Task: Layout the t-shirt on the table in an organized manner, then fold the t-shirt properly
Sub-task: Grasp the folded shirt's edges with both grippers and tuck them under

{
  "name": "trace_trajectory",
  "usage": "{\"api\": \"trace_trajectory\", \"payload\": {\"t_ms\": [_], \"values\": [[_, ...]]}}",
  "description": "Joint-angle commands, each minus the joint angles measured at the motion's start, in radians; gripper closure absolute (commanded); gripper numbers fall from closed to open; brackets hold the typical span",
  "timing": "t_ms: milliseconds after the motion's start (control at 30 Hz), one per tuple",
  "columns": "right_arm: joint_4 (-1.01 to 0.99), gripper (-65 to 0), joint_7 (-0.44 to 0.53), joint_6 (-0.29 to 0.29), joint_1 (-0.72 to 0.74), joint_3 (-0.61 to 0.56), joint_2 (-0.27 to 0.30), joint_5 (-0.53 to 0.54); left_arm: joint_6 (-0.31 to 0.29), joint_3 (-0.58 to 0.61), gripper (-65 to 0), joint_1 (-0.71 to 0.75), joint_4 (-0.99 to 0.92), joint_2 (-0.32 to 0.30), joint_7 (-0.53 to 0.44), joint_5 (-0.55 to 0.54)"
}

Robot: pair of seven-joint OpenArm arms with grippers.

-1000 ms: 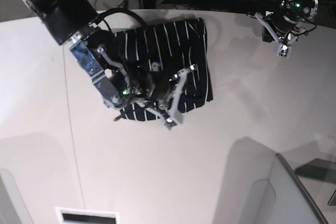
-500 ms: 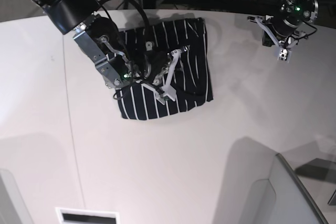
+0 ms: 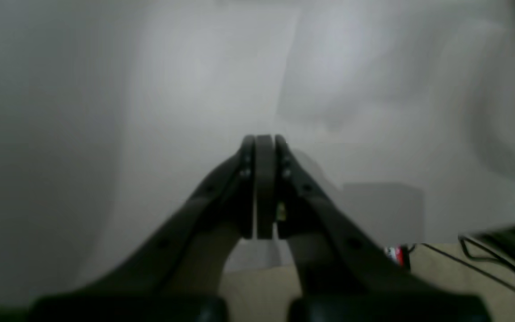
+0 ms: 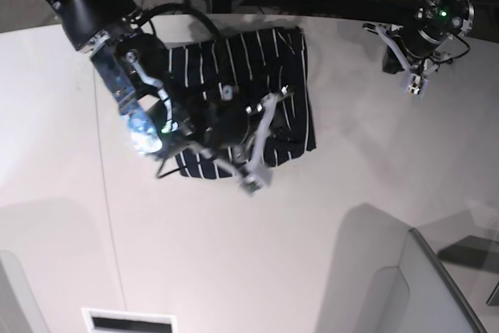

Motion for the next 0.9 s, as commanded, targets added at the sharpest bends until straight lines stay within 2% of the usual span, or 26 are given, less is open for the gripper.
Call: {"api": "trace_trajectory", "payload": {"t_ms": [0, 133, 200, 367, 533, 667, 733, 867], "values": [[0.011, -0.2, 0.002, -0.004, -0.001, 0.05, 0.009, -0.006, -0.011, -0.009, 0.0, 0.0, 0.054, 0.017, -0.025, -0.011], [0.008, -0.2, 0.013, 0.004, -0.04, 0.184, 0.039, -0.007, -0.086, -0.001, 0.0, -0.007, 0.179, 0.085, -0.022, -0.013], [0.008, -0.2, 0.017, 0.004, -0.057, 0.242, 0.066, -0.009, -0.128, 0.003, 0.0, -0.028, 0.203, 0.118, -0.022, -0.051], [0.008, -0.2, 0.109, 0.004, -0.086, 0.31, 0.147, -0.007, -0.128, 0.135, 0.0, -0.126, 0.111, 0.117, -0.02, -0.186], [0.008, -0.2, 0.125, 0.004, -0.083, 0.311, 0.16, -0.007, -0.128, 0.26, 0.0, -0.238, -0.051, 0.129, -0.022, -0.198], [-0.025, -0.2, 0.125, 0.004, -0.043, 0.311, 0.158, -0.009, -0.002, 0.359, 0.0, -0.286, -0.18, 0.117, -0.028, -0.198], [-0.063, -0.2, 0.126, 0.004, -0.018, 0.307, 0.157, -0.009, 0.021, 0.399, 0.0, -0.287, -0.22, 0.095, -0.029, -0.198], [-0.08, 0.0, 0.123, 0.007, -0.018, 0.302, 0.158, -0.009, 0.021, 0.404, 0.0, -0.257, -0.206, 0.08, -0.029, -0.198]]}}
